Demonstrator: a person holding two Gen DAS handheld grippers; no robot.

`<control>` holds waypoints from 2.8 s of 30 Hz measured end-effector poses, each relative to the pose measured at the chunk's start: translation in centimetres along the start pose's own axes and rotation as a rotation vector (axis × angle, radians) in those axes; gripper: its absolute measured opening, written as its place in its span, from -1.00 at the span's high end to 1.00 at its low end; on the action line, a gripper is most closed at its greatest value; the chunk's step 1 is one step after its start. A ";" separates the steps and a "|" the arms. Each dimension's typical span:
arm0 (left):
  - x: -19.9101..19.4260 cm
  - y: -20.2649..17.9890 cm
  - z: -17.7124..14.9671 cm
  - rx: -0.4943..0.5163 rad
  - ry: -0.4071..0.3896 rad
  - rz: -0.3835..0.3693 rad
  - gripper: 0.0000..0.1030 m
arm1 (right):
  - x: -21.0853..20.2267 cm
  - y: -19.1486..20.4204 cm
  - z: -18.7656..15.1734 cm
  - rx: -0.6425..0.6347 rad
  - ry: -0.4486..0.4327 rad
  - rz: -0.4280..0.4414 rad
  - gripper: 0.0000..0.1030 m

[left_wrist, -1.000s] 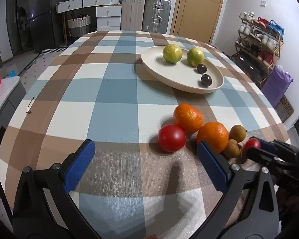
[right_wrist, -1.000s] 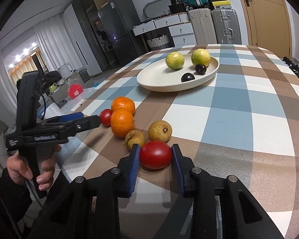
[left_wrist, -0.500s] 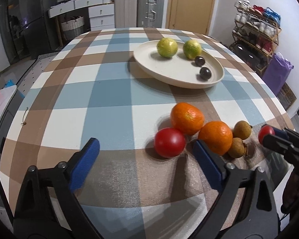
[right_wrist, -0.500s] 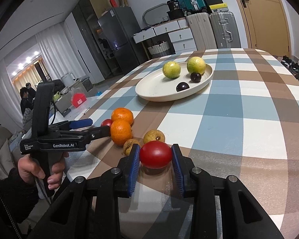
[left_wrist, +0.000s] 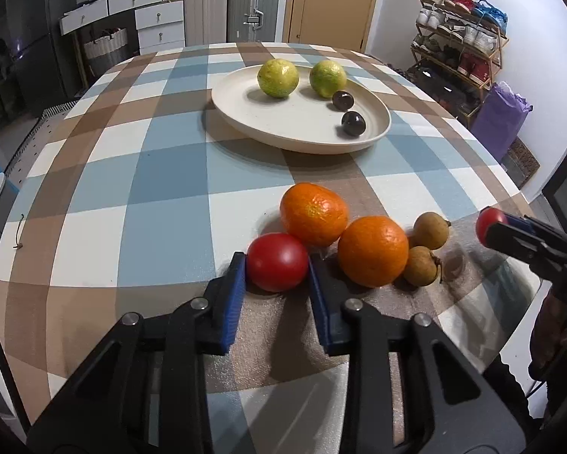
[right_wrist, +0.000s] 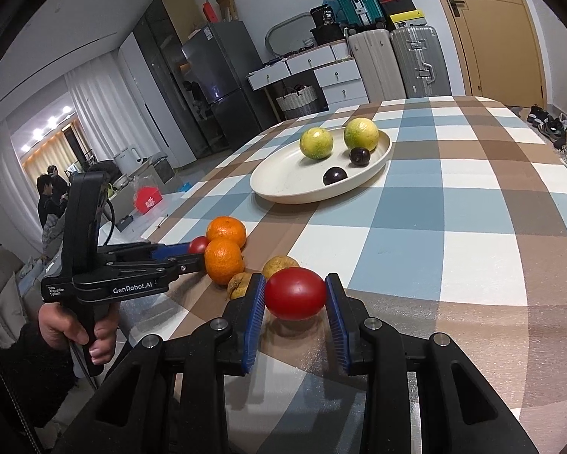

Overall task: Organize fruits
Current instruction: 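Close the left gripper on the other red tomato, then carry both red tomatoes onto the cream plate and open both grippers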

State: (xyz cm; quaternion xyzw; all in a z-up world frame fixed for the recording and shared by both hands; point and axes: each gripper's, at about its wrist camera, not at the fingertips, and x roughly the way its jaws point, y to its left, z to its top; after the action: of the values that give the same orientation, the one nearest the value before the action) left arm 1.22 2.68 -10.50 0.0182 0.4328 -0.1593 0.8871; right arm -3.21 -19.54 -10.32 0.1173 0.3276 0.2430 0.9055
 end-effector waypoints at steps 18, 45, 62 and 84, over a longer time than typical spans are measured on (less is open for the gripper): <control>-3.1 2.8 1.6 -0.061 -0.074 0.004 0.44 | 0.1 1.0 3.2 -0.022 -0.041 0.030 0.37; 0.5 2.6 14.1 -0.074 -0.101 -0.024 0.44 | 5.9 -0.3 12.7 -0.015 -0.031 0.046 0.37; 7.8 3.3 17.3 -0.058 -0.022 -0.025 0.44 | 12.4 -3.0 16.0 -0.016 0.046 0.014 0.37; 10.6 3.6 18.3 -0.067 0.017 -0.046 0.36 | 15.6 -3.3 16.4 -0.010 0.079 -0.018 -0.02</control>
State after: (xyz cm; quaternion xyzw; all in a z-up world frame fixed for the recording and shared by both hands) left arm 22.33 0.15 -7.61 -0.0200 0.4457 -0.1647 0.8797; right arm 19.06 -15.21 -7.44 0.1003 0.3630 0.2409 0.8945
